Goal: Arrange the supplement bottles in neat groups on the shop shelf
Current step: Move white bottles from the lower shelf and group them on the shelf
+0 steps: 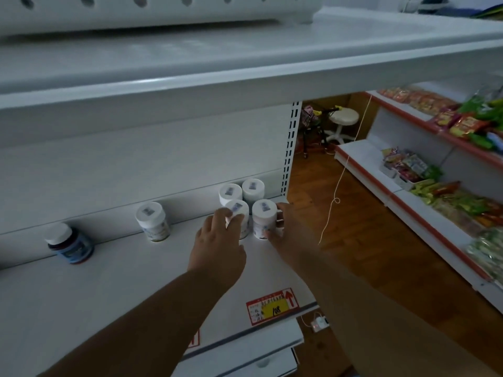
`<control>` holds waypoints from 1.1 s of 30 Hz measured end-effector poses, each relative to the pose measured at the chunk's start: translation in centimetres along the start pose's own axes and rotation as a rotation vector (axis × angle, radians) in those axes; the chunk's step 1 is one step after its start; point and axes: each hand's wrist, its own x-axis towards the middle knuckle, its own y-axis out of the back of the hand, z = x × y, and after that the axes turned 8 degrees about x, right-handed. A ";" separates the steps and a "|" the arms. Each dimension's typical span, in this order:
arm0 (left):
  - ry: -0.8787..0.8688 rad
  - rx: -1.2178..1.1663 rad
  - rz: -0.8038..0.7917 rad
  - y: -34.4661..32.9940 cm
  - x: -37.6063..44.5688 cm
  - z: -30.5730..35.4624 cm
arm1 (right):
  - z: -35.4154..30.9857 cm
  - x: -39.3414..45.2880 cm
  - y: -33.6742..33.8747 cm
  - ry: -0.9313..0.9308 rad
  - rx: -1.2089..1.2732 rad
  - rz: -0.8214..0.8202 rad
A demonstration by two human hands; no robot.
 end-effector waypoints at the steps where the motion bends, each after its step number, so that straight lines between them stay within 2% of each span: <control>1: -0.009 0.003 0.011 0.0 0.1 0.0 | 0.1 0.3 -0.3 -0.002 -0.003 0.003; 13: -0.049 0.004 -0.001 0.0 0.5 -0.3 | -0.3 1.7 -2.0 -0.065 -0.108 0.064; 17: -0.060 0.010 -0.033 0.2 0.2 -0.7 | -0.3 -0.4 -1.7 -0.070 -0.086 0.111; 23: -0.090 -0.062 0.015 1.8 -2.6 -1.8 | -1.8 -5.1 -2.1 0.018 -0.143 0.161; 28: -0.120 -0.143 0.059 3.5 -7.8 -6.4 | -6.2 -10.5 -5.3 0.134 -0.175 0.162; 33: -0.050 -0.160 0.095 6.1 -15.8 -15.9 | -13.2 -16.8 -13.6 0.241 -0.087 0.086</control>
